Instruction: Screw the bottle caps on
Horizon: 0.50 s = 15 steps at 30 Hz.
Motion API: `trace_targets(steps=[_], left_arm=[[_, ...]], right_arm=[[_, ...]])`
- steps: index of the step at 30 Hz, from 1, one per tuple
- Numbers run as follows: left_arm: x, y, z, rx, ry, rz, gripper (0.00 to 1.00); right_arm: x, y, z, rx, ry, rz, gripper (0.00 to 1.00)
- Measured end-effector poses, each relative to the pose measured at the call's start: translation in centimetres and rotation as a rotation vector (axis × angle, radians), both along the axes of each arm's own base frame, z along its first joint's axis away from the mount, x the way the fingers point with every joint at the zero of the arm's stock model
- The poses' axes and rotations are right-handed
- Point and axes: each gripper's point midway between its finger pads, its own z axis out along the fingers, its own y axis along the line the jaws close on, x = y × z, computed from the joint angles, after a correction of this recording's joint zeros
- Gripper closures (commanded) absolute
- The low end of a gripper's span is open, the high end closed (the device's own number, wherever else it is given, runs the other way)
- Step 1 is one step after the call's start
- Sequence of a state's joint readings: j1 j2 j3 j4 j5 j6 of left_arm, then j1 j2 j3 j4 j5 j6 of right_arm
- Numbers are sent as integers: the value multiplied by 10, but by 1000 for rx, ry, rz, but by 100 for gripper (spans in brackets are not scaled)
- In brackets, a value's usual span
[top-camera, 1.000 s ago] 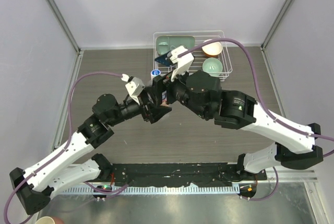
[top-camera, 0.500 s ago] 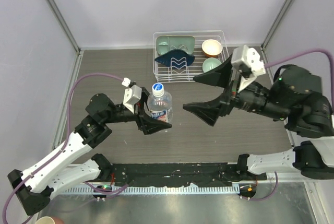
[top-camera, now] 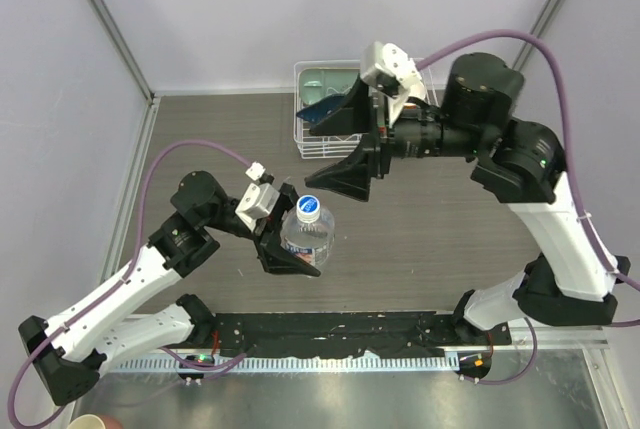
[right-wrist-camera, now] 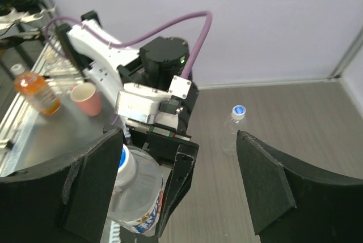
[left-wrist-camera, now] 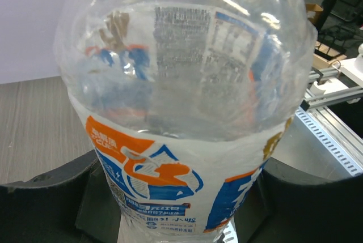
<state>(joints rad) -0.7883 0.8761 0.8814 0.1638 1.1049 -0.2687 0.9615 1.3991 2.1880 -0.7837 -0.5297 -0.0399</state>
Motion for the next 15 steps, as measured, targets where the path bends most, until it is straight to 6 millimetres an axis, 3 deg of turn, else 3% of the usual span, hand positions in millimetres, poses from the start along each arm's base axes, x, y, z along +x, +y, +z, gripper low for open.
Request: trace_targets(steps=[4, 15], left_arm=[[-5, 1, -2, 3, -15, -35, 100], [-2, -2, -6, 16, -5, -39, 100]], right_arm=[[-5, 13, -19, -51, 52, 118, 18], [-44, 3, -24, -45, 55, 328, 22]])
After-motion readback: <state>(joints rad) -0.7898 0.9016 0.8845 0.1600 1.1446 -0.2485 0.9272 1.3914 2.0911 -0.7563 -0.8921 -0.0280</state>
